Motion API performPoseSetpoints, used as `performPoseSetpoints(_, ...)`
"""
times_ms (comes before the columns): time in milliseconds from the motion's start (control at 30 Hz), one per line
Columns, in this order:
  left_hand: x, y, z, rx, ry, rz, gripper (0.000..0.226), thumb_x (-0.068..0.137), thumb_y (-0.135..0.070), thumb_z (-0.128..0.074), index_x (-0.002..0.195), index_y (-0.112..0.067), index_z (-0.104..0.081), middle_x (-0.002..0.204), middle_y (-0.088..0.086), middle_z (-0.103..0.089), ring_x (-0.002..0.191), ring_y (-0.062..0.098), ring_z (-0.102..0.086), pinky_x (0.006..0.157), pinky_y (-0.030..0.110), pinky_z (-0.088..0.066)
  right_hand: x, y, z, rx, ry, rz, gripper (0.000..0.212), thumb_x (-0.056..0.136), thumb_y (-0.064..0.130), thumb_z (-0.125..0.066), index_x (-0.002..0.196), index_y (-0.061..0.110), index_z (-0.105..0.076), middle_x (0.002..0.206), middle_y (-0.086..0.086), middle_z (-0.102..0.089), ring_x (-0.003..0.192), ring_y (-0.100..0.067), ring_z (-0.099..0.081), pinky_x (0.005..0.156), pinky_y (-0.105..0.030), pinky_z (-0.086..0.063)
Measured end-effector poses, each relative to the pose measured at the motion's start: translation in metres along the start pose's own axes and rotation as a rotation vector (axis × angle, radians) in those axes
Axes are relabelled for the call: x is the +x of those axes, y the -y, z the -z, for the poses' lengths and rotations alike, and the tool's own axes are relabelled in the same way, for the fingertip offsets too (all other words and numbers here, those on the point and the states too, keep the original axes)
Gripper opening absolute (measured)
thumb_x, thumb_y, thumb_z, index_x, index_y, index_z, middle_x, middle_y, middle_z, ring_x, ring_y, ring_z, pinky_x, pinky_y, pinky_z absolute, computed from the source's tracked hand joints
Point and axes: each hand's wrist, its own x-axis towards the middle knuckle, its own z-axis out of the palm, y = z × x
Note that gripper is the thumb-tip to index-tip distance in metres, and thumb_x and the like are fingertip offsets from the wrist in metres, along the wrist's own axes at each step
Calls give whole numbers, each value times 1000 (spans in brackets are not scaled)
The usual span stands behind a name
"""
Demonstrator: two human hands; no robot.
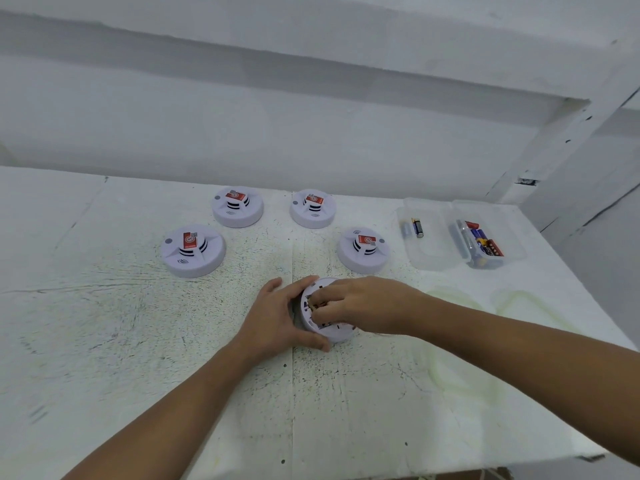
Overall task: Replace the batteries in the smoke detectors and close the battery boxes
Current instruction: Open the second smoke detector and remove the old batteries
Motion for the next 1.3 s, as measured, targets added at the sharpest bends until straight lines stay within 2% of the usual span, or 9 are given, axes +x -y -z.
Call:
performPoseSetpoints(133, 2, 1, -1, 4, 9, -18, 113, 41, -50, -90, 139, -38, -35, 110, -42, -41, 102, -43, -7, 113, 22, -6, -5, 2, -7, -83, -69, 37, 58, 61, -8, -77, 109, 20, -58, 125, -5, -58, 96, -29, -62, 41, -23, -43)
performPoseSetpoints(267, 1, 1, -1, -8, 19, 12, 115, 39, -50, -90, 140, -38, -35, 117, -35, -44, 106, -33, -15, 115, 24, -7, -6, 5, -10, -76, -136, 36, 58, 63, 0, -80, 110, 23, -55, 126, 0, -60, 99, -26, -64, 38, -22, -43)
performPoseSetpoints(433, 1, -1, 0, -14, 6, 32, 115, 39, -48, -90, 139, -40, -35, 116, -37, -42, 117, -12, -18, 114, 25, -9, -10, 10, -17, 35, -240, -131, 29, 87, 17, -62, 113, 28, -57, 122, 10, -62, 104, -17, -61, 50, -27, -46)
performPoseSetpoints(600, 0, -2, -1, -37, 8, 21, 110, 40, -46, -90, 137, -38, -38, 108, -43, -40, 101, -41, -12, 114, 25, -9, -8, 20, -10, 782, -313, -590, 15, 100, 30, -39, 105, 32, -53, 98, 6, -70, 88, -19, -64, 73, -35, -51)
performPoseSetpoints(767, 3, 6, -2, -7, 30, 88, 116, 32, -61, -85, 135, -51, -33, 112, -46, -32, 138, 13, -16, 113, 36, -18, -16, 0, 10, 1737, -532, -806, 18, 101, 16, -42, 103, 4, -54, 89, -16, -71, 87, -30, -70, 87, -35, -56)
performPoseSetpoints(967, 7, 15, -8, -5, 3, 94, 116, 25, -69, -81, 130, -54, -33, 115, -44, -37, 138, 16, -18, 111, 38, -24, -40, -54, 28, 2039, -738, -973, 12, 95, 5, -51, 102, -3, -57, 86, -18, -66, 73, -26, -66, 66, -32, -61)
performPoseSetpoints(1133, 9, 18, -11, -6, -43, 100, 119, 23, -71, -81, 133, -49, -39, 113, -39, -41, 132, 18, -31, 108, 43, -34, -62, -119, 42, 1626, -957, -1116, 6, 91, -6, -52, 94, -4, -57, 86, -16, -59, 70, -26, -62, 68, -31, -60)
performPoseSetpoints(1233, 9, 14, -13, -14, -67, 99, 118, 26, -64, -86, 134, -46, -42, 113, -40, -40, 129, 19, -34, 107, 44, -35, -68, -154, 34, 877, -661, -1364, 5, 86, -4, -58, 90, -4, -60, 86, -21, -64, 68, -31, -66, 77, -41, -58)
performPoseSetpoints(1300, 9, 14, -13, -20, -82, 100, 117, 25, -62, -87, 133, -44, -44, 111, -39, -41, 127, 20, -37, 107, 44, -36, -65, -161, 30, 561, -431, -1435, 12, 79, -7, -61, 70, -3, -54, 72, -18, -63, 62, -28, -63, 58, -30, -53)
